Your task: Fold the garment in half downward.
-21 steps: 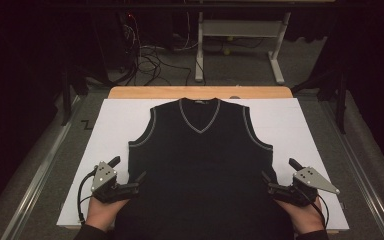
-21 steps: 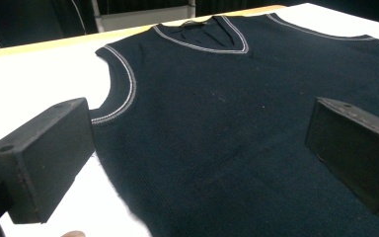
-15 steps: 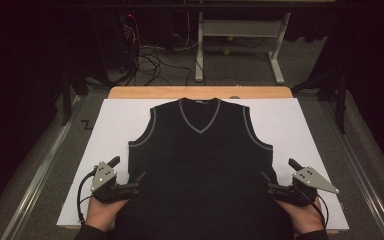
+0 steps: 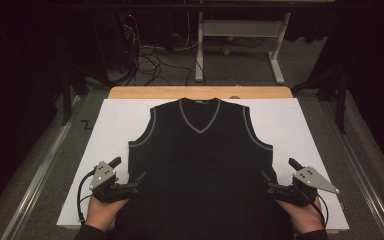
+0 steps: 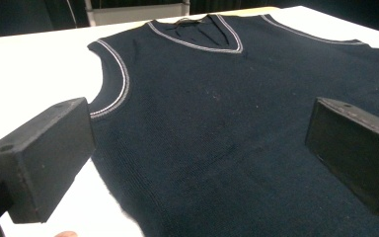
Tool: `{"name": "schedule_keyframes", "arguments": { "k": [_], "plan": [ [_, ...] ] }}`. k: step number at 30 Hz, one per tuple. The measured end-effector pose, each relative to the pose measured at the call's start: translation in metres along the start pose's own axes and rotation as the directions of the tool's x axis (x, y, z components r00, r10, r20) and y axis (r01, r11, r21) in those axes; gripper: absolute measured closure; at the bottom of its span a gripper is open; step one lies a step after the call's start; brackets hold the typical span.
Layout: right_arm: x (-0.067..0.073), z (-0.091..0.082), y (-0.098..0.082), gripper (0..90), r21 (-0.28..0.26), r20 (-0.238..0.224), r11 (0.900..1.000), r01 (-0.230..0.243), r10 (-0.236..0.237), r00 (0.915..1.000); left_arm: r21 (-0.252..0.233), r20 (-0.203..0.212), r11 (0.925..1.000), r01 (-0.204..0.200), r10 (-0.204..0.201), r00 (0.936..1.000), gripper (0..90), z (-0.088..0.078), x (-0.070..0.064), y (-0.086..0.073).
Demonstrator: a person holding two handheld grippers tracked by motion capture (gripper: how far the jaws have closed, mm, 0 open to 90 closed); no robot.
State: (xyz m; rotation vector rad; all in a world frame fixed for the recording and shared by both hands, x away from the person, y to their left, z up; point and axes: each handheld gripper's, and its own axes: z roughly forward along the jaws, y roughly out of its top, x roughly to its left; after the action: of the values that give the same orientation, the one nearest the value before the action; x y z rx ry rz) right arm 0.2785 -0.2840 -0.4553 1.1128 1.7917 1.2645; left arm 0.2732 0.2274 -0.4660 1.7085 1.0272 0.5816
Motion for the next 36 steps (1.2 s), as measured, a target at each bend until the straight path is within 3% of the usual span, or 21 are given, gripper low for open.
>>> {"name": "schedule_keyframes", "arguments": {
  "k": [14, 23, 27, 30, 33, 36],
  "plan": [
    [0.001, 0.006, 0.006, 0.2, -0.004, 0.016, 1.0, 0.027, -0.027, 0.9995, 0.025, 0.016, 0.9997, 0.005, -0.006, 0.9999, 0.0, 0.007, 0.001, 0.003],
    [-0.005, 0.028, 0.01, 0.3, 0.013, 0.036, 1.0, 0.014, -0.015, 0.9992, 0.058, 0.016, 0.9963, 0.063, -0.064, 0.9978, 0.0, 0.02, 0.011, 0.008],
    [-0.005, 0.037, 0.013, 0.3, 0.023, 0.029, 1.0, 0.01, -0.01, 0.9995, 0.08, 0.005, 0.9927, 0.09, -0.091, 0.9959, 0.0, 0.025, 0.019, 0.01],
    [-0.005, 0.043, 0.015, 0.3, 0.031, 0.03, 0.999, 0.008, -0.009, 0.9995, 0.086, -0.002, 0.9924, 0.088, -0.088, 0.9961, 0.0, 0.027, 0.023, 0.011],
    [-0.008, 0.051, 0.02, 0.3, 0.034, 0.062, 0.999, 0.016, -0.018, 0.9979, 0.095, -0.04, 0.992, 0.084, -0.08, 0.996, 0.0, 0.031, 0.024, 0.013],
    [-0.013, 0.059, 0.023, 0.3, 0.048, 0.068, 0.999, 0.009, -0.012, 0.9976, 0.116, -0.055, 0.9877, 0.105, -0.099, 0.9936, 0.0, 0.037, 0.028, 0.015]
  ]
}}
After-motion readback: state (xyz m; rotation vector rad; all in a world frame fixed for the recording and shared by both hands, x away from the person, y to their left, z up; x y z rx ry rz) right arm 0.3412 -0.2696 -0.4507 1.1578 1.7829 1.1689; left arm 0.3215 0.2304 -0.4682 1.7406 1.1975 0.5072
